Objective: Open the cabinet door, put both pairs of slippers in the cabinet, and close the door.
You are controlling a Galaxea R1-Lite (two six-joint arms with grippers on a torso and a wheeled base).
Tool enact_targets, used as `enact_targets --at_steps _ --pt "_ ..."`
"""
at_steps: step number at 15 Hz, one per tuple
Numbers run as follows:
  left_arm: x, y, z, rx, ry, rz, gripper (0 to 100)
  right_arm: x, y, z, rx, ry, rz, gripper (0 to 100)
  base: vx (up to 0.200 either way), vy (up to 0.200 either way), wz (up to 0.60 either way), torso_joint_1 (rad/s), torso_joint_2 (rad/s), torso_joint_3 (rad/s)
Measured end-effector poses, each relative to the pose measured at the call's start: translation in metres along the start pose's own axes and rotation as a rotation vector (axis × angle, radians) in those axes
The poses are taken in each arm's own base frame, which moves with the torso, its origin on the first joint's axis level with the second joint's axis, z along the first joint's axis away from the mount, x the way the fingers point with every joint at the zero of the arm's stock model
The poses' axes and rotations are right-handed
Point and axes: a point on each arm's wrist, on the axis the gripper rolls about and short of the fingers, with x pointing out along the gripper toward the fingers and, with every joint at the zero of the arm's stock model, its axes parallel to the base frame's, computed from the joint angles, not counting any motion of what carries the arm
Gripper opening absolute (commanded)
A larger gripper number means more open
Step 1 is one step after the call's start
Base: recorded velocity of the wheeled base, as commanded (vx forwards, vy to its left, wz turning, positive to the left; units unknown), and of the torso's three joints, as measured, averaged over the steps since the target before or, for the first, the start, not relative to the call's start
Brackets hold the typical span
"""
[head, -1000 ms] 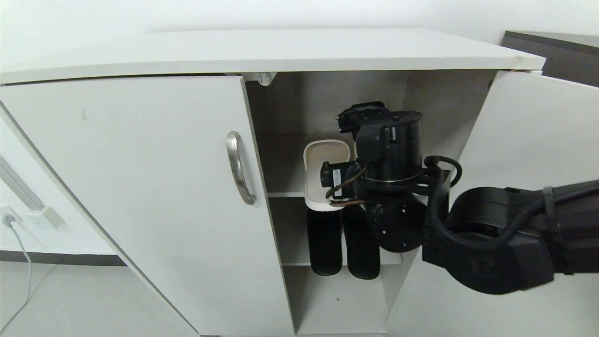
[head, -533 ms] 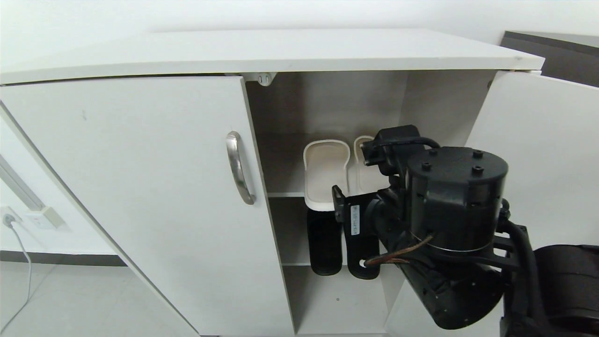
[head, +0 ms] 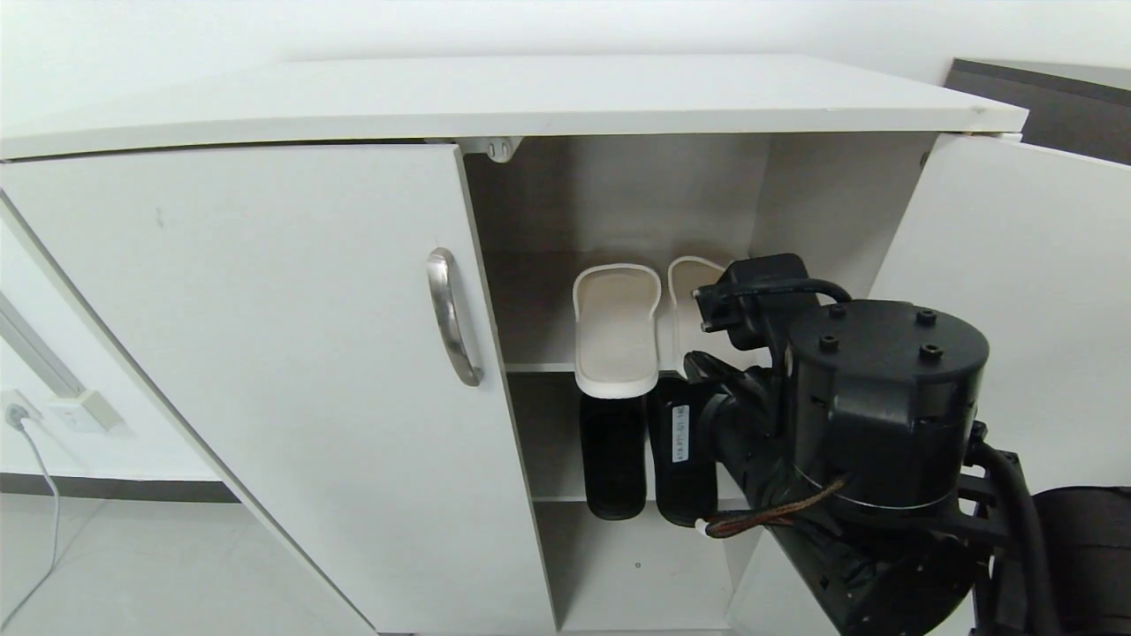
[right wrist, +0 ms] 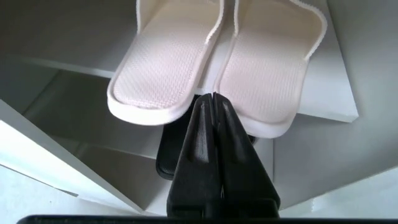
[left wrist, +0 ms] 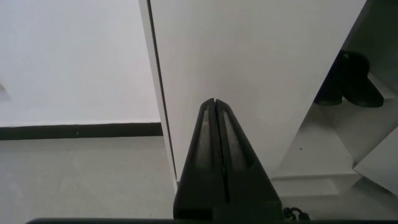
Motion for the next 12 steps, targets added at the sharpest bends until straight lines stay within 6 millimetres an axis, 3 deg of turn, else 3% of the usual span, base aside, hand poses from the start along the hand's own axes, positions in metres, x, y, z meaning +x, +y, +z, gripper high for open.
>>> enact_targets --at_steps 3,12 --pt "0.0 0.0 0.0 0.0 0.0 0.0 0 0.0001 0.0001 -0.0006 -0.001 0.001 0.0 0 0.0 0.0 0.0 0.0 0.0 0.0" --pt "0.0 0.0 0.0 0.0 0.0 0.0 0 0.0026 0.0011 -0.0072 -0.019 0.016 -0.004 0 -0.2 0.0 0.0 0.003 0.0 0.004"
